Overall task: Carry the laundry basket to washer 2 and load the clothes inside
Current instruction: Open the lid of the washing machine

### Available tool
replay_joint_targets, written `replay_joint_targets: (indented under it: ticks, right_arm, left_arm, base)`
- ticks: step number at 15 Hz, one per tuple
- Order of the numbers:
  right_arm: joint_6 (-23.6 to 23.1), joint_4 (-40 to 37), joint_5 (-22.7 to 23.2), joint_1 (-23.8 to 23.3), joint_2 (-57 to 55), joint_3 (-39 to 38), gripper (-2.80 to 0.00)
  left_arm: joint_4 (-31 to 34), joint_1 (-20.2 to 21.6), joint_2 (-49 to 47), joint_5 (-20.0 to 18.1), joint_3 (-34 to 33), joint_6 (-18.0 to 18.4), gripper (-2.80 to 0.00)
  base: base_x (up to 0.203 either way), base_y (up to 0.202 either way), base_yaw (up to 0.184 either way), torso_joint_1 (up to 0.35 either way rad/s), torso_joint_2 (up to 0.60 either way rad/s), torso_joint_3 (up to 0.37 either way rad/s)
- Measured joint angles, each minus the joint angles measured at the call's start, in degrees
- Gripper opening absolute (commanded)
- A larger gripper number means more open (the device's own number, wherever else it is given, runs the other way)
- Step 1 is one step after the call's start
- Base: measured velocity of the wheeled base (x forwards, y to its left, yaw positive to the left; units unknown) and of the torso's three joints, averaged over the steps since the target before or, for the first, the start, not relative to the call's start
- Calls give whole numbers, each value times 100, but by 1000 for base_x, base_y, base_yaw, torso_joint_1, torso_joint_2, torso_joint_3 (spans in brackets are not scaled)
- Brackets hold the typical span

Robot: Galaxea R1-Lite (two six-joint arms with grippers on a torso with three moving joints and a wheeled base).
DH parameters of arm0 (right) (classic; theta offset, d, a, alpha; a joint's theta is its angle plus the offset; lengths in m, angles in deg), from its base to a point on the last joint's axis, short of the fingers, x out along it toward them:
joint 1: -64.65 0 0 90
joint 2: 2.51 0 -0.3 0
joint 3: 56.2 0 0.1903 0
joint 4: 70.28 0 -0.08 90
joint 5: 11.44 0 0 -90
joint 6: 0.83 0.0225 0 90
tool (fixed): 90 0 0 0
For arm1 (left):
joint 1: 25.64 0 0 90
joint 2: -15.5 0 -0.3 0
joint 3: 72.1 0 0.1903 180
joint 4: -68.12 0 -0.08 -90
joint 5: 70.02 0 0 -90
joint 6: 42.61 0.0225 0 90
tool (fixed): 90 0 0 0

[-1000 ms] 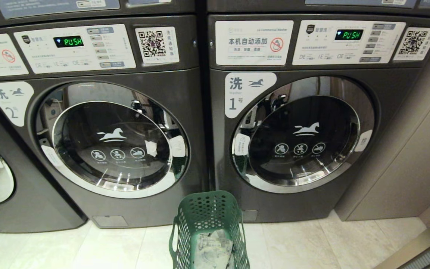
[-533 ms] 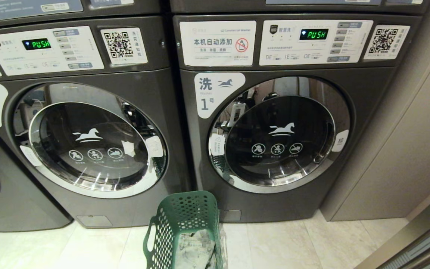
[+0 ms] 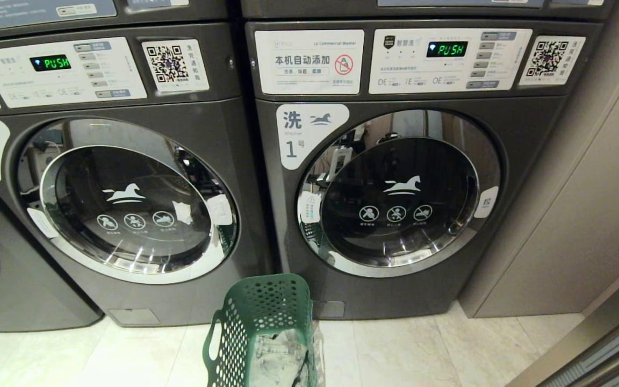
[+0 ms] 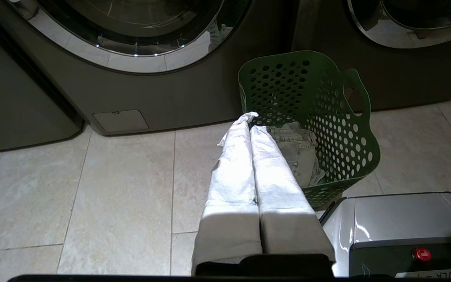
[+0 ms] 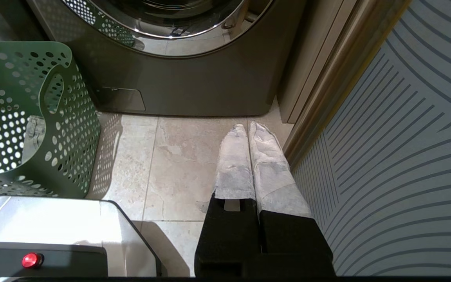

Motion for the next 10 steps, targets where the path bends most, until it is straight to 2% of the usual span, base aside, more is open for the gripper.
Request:
replay_joint_targets:
  ticks: [10]
  right_arm:
    - [-25, -2, -2, 0, 0, 2, -280]
  left_arm:
    - [-2, 0, 0, 0, -2, -5, -280]
  base:
    - [0, 0, 0, 0, 0, 0]
